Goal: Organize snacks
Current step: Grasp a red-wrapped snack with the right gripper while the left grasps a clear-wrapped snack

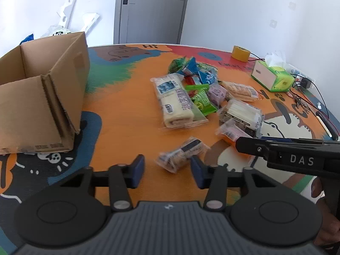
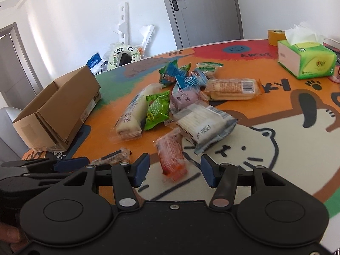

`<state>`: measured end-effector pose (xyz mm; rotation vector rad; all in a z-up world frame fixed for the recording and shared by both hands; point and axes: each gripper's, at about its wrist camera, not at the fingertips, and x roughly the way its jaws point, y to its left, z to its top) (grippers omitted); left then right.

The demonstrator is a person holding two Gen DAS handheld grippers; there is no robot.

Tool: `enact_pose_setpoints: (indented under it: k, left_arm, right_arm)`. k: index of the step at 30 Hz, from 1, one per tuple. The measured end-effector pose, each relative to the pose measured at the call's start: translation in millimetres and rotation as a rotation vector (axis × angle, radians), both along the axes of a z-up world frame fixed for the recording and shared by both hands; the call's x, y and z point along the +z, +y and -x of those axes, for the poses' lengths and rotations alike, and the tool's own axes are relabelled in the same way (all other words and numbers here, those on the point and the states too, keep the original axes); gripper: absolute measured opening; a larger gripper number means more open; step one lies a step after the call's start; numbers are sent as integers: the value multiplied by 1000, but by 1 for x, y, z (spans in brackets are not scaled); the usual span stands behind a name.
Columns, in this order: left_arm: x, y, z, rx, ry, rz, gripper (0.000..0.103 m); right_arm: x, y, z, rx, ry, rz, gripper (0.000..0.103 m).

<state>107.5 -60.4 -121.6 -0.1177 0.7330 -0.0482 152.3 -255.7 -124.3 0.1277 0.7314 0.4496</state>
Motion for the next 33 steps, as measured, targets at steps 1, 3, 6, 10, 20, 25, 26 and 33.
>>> enact_pose_setpoints:
  k: [1,3,6,10,20,25,26,33]
  left_arm:
    - [0,2,0,3,0,2,38]
    - [0,5,0,9,0,9,35]
    - [0,3,0,14,-2,4,35]
    - [0,-1,-4,20,-6,-15,36]
    - [9,-12,-11,-19,-50,-88,74]
    - [5,-20,-19,-53,-52,-88,71]
    - [4,-21,-19,-59,-50,-86,70]
    - [-2,-19,-14,-101,-22,-21,59]
  right_arm:
    - [0,1,-1,0,-1,0,54]
    - [-2,3,-5,-1,3,0,53]
    - [-3,10,-7,11,-2,10,52]
    - [-3,15,-8,10,-13,40,47]
    - [-4,7,0,35,-18,29,34]
    - [-3,-2,4,13,1,20,34]
    - [-2,-2,4,9,3,23,34]
    - [-2,0,4,1,-5,44,37]
